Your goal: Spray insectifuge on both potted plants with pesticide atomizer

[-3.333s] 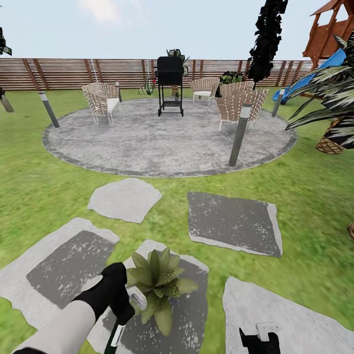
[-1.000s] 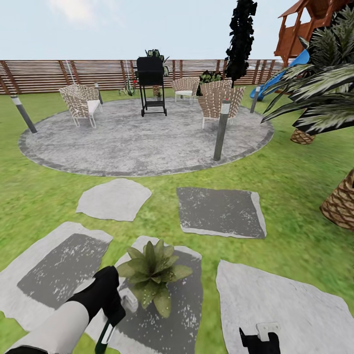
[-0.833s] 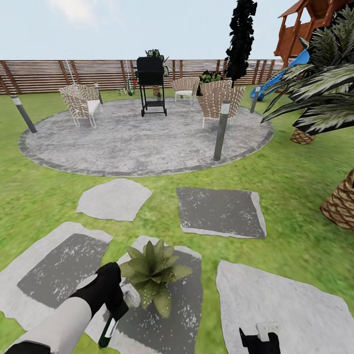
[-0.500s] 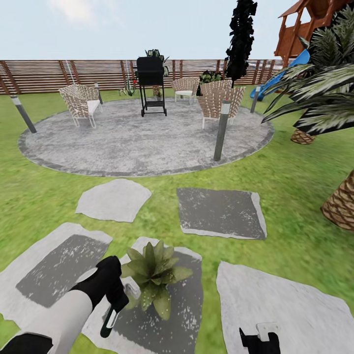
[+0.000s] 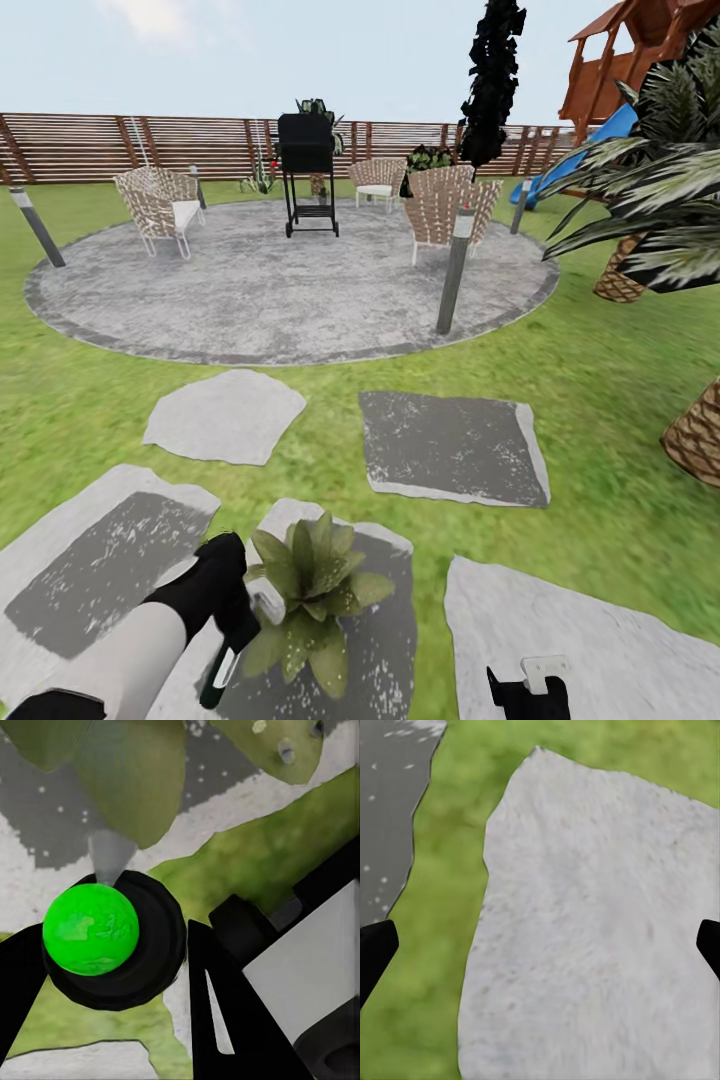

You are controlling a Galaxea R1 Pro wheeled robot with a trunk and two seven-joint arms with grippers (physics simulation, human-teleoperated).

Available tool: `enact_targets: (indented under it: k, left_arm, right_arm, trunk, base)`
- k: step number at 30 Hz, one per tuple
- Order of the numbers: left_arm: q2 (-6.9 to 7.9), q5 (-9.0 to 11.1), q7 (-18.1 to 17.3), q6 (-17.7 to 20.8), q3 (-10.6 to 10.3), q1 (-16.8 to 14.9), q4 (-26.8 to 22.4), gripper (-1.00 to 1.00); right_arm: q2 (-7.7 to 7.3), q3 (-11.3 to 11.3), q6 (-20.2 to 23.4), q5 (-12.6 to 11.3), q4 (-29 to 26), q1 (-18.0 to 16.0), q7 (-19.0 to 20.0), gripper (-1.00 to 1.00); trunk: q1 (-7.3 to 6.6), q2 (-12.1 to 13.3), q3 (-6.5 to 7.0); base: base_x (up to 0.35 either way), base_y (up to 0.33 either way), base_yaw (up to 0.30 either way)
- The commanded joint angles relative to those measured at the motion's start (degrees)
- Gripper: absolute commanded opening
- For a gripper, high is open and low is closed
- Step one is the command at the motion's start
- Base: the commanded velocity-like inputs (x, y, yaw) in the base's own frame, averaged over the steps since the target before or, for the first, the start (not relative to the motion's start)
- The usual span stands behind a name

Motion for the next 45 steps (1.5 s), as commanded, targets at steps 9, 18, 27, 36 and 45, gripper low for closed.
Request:
enact_targets:
  k: [9,18,27,36,45]
  left_arm:
    - [0.08,-0.30,-0.44,-0.17,-0.27,2.06,1.25,-1.00]
    - [-2.57,0.23,-0.35,-0.12,-0.28,1.99,0.34,-1.00]
    - [-0.30,0.23,-0.27,-0.12,-0.21,1.98,0.42,-1.00]
    - [-1.02,0.48,-0.26,-0.16,-0.09,1.98,0.37,-1.00]
    - [-3.02,0.66,-0.26,-0.13,-0.26,1.93,0.31,-1.00]
  right_arm:
    - [0.00,-0.49,-0.20,0.13,0.05,-0.03,0.38,1.00]
    - [-0.14,-0.54,-0.20,0.13,-0.04,-0.04,0.38,1.00]
    - [-0.17,-0.54,-0.20,0.13,0.00,-0.04,0.38,1.00]
    - [-0.17,-0.55,-0.20,0.13,-0.02,-0.06,0.38,1.00]
    - [-0.16,-0.56,-0.20,0.13,-0.04,-0.05,0.38,1.00]
  trunk:
    - [-0.01,-0.02,-0.05]
    - [-0.01,-0.02,-0.05]
    - [-0.01,-0.02,-0.05]
    - [-0.01,-0.02,-0.05]
    - [-0.01,-0.02,-0.05]
  base:
    - [0.001,0.000,0.000]
    - [0.000,0.000,0.000]
    - [0.000,0.000,0.000]
    - [0.000,0.000,0.000]
    - [0.000,0.000,0.000]
